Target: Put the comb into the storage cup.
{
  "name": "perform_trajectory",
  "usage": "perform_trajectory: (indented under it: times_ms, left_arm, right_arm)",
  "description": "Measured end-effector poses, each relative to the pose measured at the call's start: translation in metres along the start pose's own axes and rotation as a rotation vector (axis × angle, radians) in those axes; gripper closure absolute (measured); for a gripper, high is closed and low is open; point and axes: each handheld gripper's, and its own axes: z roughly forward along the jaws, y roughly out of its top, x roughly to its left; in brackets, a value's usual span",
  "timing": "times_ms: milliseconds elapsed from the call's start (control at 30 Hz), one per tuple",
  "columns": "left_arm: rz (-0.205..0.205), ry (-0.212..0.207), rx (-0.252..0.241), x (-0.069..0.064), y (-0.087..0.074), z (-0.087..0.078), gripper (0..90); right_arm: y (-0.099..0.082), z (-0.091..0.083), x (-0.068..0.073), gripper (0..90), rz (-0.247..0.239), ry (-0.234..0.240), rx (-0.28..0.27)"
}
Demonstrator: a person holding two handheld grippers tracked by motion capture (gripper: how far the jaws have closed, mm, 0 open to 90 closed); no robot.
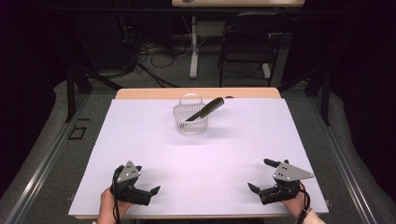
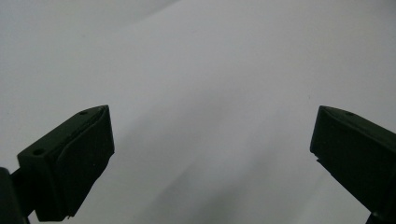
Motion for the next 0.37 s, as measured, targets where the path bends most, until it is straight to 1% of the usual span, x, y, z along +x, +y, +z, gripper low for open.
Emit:
perform_trajectory:
  times_ms: [67, 167, 233, 367]
  left_arm:
    - [0.003, 0.005, 0.0, 0.0006, -0.0002, -0.0002, 0.0]
    - [-0.009, 0.006, -0.001, 0.0023, -0.0012, 0.0001, 0.0]
    - [-0.006, 0.01, 0.001, 0.0029, -0.0011, 0.0, 0.0]
    - [-0.011, 0.007, -0.002, 0.0048, -0.0012, -0.0008, 0.0]
  right_arm:
    - [-0.0004, -0.0001, -0.0005, 0.0, 0.003, 0.0, 0.005]
    - [-0.0004, -0.0001, -0.0006, 0.0, 0.004, 0.001, 0.005]
    - [-0.0003, 0.0, -0.0005, 0.0, 0.001, 0.003, 0.007]
    - [-0.0003, 0.0006, -0.0006, 0.0, 0.001, 0.007, 0.012]
